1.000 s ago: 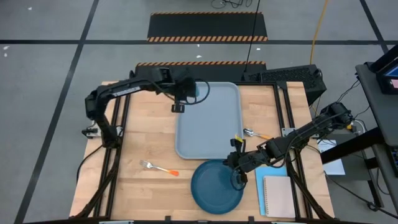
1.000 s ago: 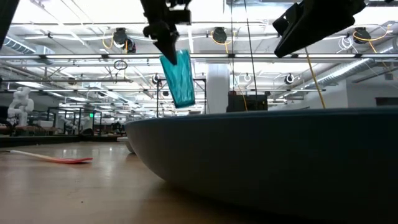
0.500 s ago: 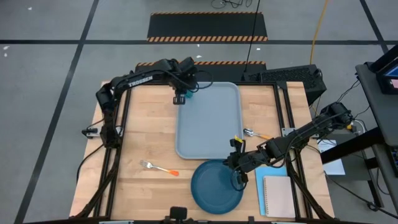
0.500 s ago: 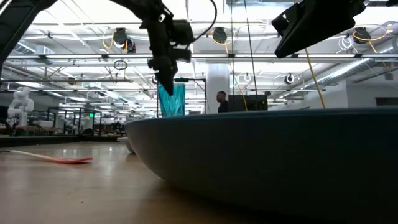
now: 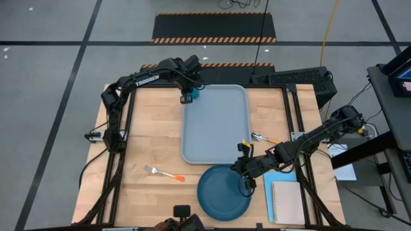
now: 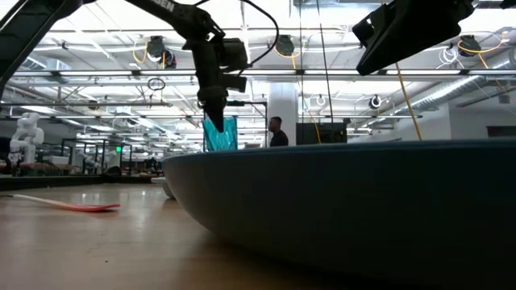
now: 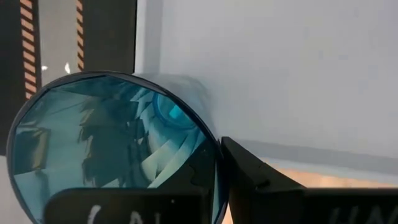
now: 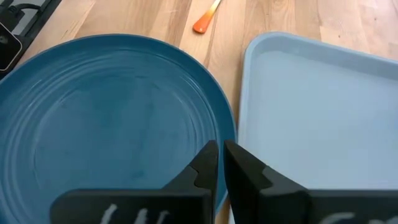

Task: Pick and place plate/cup/fork/spoon on tray
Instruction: Put the blue glass on the gray serving tray, then put the blue plate on the gray serving tray to the bottom left of the blue glass

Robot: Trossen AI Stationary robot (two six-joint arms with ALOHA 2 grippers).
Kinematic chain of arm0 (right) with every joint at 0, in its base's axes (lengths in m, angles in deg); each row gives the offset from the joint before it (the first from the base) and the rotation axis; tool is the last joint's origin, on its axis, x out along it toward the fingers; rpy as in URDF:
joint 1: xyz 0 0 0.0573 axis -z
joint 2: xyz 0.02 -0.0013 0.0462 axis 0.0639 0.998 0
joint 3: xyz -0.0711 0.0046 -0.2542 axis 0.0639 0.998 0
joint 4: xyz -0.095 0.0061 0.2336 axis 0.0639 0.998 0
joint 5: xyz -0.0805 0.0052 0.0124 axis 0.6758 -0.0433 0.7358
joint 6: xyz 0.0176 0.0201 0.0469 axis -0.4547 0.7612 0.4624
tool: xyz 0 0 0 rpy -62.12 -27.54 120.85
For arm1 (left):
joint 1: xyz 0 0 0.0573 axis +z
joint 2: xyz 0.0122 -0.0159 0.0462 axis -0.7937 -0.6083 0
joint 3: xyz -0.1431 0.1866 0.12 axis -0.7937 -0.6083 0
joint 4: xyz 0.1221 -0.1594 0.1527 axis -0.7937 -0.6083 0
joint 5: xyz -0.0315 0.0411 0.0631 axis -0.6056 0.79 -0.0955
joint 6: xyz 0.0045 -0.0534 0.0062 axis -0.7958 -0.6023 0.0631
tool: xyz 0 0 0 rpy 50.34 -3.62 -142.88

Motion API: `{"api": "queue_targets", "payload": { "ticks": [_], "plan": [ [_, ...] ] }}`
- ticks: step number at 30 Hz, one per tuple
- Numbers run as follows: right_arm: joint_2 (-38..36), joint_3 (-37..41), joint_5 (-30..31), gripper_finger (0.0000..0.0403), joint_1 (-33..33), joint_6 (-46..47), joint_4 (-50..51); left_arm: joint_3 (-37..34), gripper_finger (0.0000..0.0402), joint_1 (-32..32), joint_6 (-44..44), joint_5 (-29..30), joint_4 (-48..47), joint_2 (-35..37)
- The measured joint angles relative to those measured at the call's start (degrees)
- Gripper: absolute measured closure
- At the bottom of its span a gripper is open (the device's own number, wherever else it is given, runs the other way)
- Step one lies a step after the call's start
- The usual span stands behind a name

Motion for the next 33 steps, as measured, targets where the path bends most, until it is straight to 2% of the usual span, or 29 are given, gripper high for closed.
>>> {"api": "queue_targets", "payload": {
  "ticks": [4, 16, 28, 30, 33],
  "plan": [
    [0.0, 0.0, 0.0, 0.0383, 0.0, 0.37, 0.0, -0.04, 0.0376, 0.0, 0.03, -1.65, 0.02, -0.02],
    [0.0, 0.0, -0.04, 0.0383, 0.0, 0.91, 0.0, -0.04, 0.0373, 0.0, -0.65, -1.78, 0.09, -0.13],
    [0.0, 0.0, -0.17, 0.0383, 0.0, 1.95, 0.02, -0.04, 0.0293, -1.11, -3.27, -1.26, 4.25, -0.15],
    [0.0, 0.0, -0.19, 0.0383, 0.0, 1.95, 0.02, -0.04, 0.0285, -1.78, -3.34, 0.17, 4.34, 0.03],
    [0.0, 0.0, -0.19, 0.0383, -0.01, 1.95, 0.02, -0.07, 0.0277, -3.63, -4.1, 7.12, 4.26, 0.71]
  ]
}}
